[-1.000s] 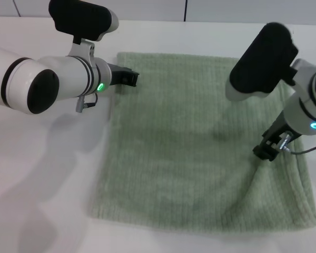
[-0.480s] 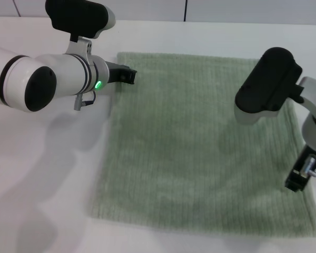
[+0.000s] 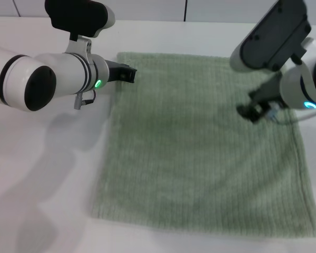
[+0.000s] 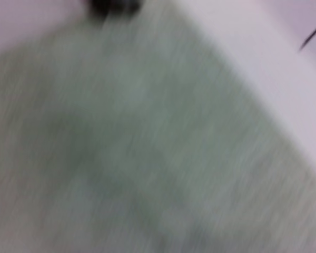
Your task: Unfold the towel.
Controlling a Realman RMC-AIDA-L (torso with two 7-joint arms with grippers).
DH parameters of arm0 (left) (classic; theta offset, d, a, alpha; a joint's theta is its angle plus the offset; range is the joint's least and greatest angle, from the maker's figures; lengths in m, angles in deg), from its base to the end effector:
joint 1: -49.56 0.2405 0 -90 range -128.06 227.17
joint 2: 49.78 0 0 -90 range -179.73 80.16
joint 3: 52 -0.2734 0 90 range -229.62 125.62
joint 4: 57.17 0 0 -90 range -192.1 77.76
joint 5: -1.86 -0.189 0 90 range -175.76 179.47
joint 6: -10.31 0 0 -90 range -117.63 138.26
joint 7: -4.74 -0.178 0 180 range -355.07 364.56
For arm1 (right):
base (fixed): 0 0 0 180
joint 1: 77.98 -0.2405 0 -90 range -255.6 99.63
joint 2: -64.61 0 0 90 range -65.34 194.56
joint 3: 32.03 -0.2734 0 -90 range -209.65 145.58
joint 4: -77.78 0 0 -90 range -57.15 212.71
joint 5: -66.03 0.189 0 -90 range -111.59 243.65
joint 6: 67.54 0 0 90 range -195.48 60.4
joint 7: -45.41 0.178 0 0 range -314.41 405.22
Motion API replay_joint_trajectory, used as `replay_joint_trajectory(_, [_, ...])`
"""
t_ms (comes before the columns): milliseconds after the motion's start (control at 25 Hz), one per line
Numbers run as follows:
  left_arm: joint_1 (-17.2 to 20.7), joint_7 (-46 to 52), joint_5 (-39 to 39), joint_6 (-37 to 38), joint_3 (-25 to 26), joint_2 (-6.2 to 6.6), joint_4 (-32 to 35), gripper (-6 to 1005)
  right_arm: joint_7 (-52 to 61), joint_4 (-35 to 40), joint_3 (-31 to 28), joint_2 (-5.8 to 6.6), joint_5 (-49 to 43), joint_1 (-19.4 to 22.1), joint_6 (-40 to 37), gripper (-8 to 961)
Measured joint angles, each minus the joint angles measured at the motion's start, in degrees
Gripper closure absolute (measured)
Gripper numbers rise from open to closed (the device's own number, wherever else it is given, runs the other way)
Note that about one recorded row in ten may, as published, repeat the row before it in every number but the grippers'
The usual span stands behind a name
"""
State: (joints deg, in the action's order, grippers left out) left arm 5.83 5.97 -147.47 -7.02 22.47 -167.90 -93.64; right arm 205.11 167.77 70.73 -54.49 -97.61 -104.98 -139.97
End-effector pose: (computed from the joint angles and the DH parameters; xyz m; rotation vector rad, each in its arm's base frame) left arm -0.2378 0.4530 -0.1019 -2.0660 -0.9553 -0.0433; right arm 0.1935 0.3524 -0.0592 -2.3927 0.5302 -0.4869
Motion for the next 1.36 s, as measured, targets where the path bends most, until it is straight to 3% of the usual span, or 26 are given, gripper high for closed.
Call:
replay_joint_trajectory(240, [0.82, 0.0, 0.0, 1.45, 0.16, -0.07, -0.62, 995, -0.04, -4.75, 2.94, -0.15, 0.2, 8.17, 34.41, 593])
replay_joint_trajectory(360, [4.09, 0.0, 0.09, 5.13, 1.05, -0.09, -3.44, 995, -0.02, -10.57, 4.76, -0.24, 0.5, 9.95, 51.46, 575])
replay_joint_trajectory(520, [11.59, 0.56, 0.41, 18.19, 1.23, -0.26, -7.46, 996, 0.28, -21.18, 6.82, -0.36, 3.48, 10.15, 71.48, 550])
replay_joint_trajectory(600, [15.96, 2.38, 0.43, 30.69, 0.23, -0.44, -7.52, 996, 0.29, -27.7, 8.06, -0.36, 6.91, 9.45, 82.73, 538])
replay_joint_trajectory(720, [19.08, 6.98, 0.39, 46.94, -2.24, -0.39, -3.5, 996, 0.31, -34.79, 9.08, -0.28, 9.14, 8.13, 92.45, 519])
replay_joint_trajectory(800, [19.04, 11.03, 0.11, 55.91, -3.35, -0.24, 1.29, 994, 0.43, -39.51, 9.56, -0.24, 9.55, 6.71, 97.46, 507])
replay_joint_trajectory(960, [16.99, 15.84, -1.15, 63.06, -3.7, -0.07, 8.29, 988, 2.32, -46.25, 9.42, -0.15, 10.08, 4.29, 102.57, 482])
replay_joint_trajectory(1160, [15.58, 16.26, -1.73, 64.85, -2.5, -0.3, 11.65, 816, 8.57, -52.86, 7.29, -0.08, 10.34, 2.75, 109.94, 451])
replay_joint_trajectory(1360, [16.03, 15.92, -1.82, 68.19, -2.33, -0.4, 12.22, 816, 9.05, -57.98, 7.39, -0.43, 16.02, 1.71, 116.8, 445])
